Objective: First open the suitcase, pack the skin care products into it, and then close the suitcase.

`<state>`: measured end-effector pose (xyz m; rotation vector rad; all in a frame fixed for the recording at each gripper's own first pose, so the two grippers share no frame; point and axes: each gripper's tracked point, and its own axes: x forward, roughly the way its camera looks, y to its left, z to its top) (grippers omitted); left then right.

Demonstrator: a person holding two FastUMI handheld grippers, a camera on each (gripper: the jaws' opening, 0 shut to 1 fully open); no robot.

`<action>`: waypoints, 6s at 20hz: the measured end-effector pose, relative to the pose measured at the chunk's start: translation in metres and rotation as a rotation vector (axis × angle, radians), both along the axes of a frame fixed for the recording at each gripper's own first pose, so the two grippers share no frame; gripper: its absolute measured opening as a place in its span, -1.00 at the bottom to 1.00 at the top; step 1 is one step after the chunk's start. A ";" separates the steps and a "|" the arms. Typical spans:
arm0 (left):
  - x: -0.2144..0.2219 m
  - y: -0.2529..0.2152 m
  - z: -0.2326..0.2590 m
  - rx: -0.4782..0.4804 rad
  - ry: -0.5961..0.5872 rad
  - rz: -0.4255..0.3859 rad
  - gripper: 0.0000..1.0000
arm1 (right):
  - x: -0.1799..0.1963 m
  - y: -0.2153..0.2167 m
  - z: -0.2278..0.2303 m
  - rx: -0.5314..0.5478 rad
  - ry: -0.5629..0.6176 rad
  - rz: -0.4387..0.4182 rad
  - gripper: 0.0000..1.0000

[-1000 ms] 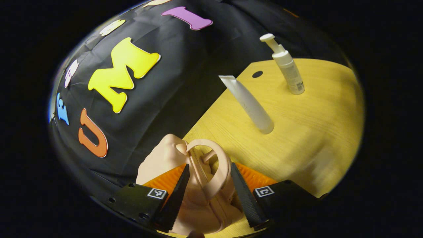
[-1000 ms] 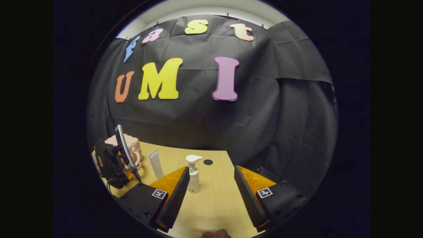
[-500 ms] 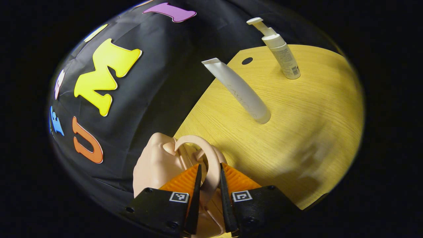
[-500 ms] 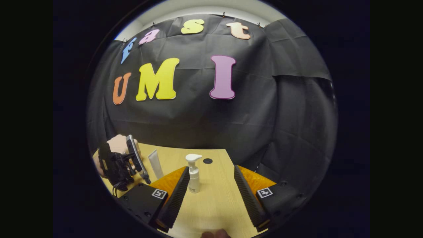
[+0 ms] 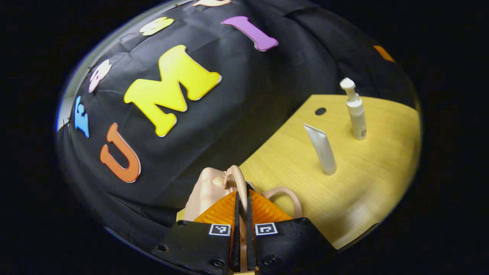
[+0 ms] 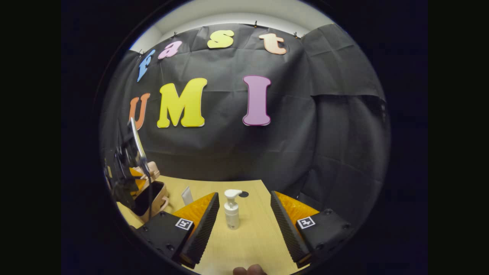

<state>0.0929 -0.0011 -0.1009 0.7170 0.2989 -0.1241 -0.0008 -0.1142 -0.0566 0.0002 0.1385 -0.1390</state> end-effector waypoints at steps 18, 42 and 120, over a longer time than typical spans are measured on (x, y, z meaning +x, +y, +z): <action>0.050 0.434 0.034 -0.534 -0.180 0.500 -0.86 | -0.002 0.186 0.056 -0.149 -0.012 0.139 0.60; 0.062 0.300 0.048 -0.558 -0.142 0.479 0.93 | -0.001 0.129 0.024 -0.091 0.039 0.123 0.60; 0.066 0.071 -0.050 -0.788 0.442 0.087 -0.11 | 0.033 0.098 -0.069 0.268 0.381 0.296 -0.13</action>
